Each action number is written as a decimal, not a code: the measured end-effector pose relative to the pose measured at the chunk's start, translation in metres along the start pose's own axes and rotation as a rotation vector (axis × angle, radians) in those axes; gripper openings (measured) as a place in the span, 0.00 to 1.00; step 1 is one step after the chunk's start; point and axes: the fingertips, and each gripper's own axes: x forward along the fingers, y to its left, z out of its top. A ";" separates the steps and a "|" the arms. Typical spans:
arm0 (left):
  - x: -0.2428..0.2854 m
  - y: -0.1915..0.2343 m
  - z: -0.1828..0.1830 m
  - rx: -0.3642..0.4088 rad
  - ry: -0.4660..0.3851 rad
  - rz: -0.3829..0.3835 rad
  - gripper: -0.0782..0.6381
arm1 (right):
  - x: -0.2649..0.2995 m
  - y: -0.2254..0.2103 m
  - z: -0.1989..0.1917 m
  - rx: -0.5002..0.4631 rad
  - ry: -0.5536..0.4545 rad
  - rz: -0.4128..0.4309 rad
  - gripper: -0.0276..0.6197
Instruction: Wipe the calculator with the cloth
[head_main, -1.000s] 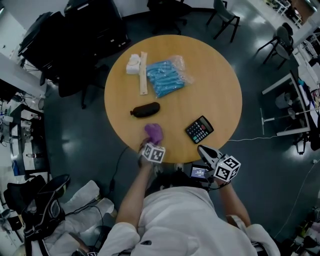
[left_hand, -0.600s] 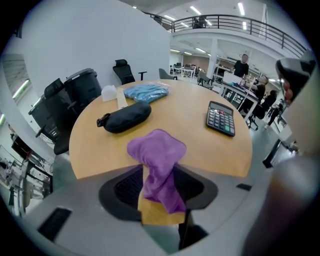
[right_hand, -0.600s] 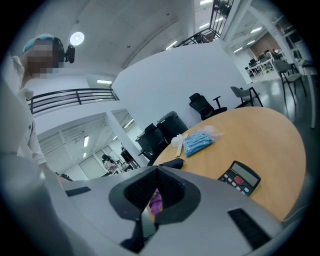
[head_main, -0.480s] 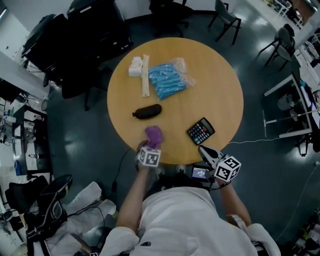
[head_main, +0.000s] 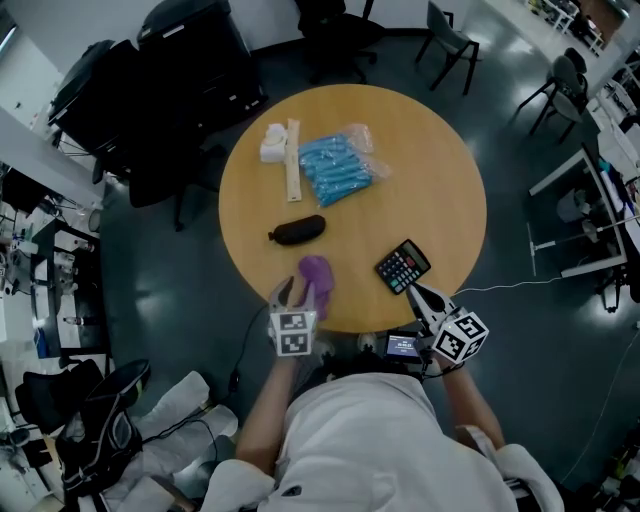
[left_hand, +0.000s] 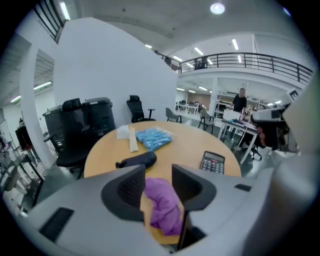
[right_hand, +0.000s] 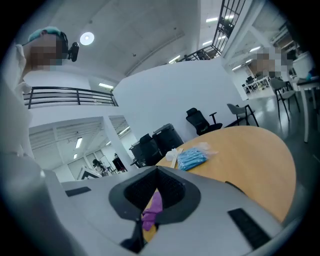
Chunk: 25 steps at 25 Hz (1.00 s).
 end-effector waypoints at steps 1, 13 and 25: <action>-0.010 0.000 0.015 0.009 -0.060 0.011 0.32 | -0.002 0.000 0.005 -0.003 -0.015 -0.003 0.07; -0.140 -0.036 0.154 -0.035 -0.628 -0.005 0.12 | -0.043 0.047 0.114 -0.368 -0.257 -0.203 0.07; -0.126 -0.061 0.127 -0.040 -0.562 -0.089 0.12 | -0.035 0.063 0.071 -0.376 -0.231 -0.248 0.07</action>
